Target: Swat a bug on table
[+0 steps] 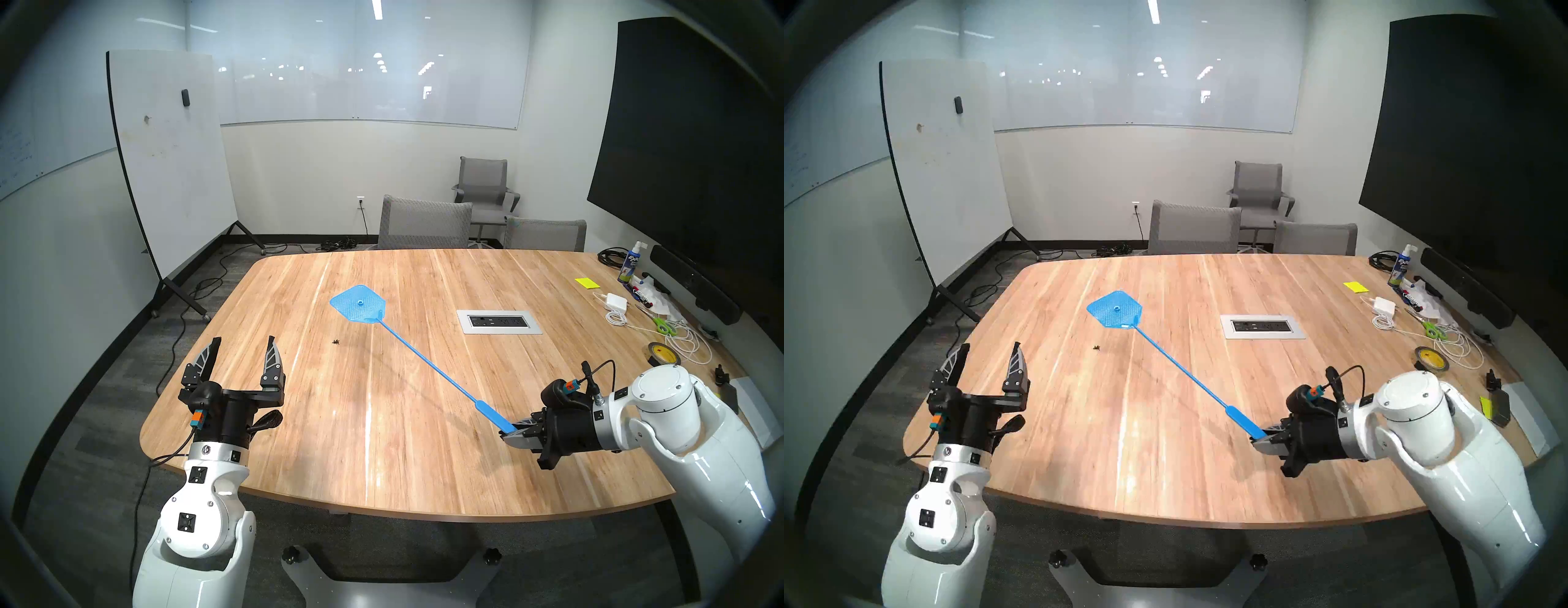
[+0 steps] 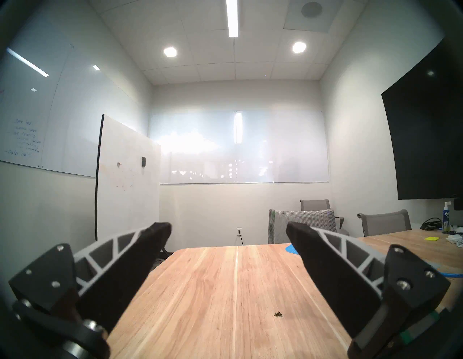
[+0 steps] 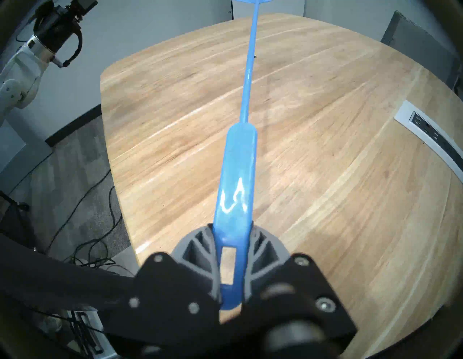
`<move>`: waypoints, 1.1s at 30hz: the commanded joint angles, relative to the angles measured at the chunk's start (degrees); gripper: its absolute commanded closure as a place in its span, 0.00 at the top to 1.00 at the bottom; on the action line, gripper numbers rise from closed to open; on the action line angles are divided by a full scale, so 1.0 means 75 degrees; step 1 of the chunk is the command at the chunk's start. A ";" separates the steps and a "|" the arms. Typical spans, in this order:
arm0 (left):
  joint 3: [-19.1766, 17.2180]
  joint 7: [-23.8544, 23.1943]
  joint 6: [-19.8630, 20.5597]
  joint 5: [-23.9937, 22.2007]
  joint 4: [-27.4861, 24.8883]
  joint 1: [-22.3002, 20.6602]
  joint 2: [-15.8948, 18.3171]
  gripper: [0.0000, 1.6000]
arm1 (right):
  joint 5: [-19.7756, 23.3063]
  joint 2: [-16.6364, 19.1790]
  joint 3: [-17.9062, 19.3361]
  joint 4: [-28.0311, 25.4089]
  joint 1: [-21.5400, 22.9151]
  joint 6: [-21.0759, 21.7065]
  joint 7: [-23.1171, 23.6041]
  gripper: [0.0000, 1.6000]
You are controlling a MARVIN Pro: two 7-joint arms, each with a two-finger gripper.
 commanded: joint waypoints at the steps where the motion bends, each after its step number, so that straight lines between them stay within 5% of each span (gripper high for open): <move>1: 0.0008 -0.0008 -0.0023 0.0009 -0.0167 -0.0018 0.0006 1.00 | -0.0034 -0.0291 -0.0324 -0.0008 0.0870 0.0186 -0.0140 0.00; 15: 0.0008 -0.0009 -0.0020 0.0009 -0.0171 -0.0016 0.0006 1.00 | -0.0466 -0.0749 -0.1137 0.0329 0.1915 0.0621 -0.0015 0.00; 33: 0.0008 -0.0008 -0.0012 0.0010 -0.0182 -0.0010 0.0006 1.00 | -0.0837 -0.0785 -0.1853 0.0870 0.2898 0.0971 0.0618 0.00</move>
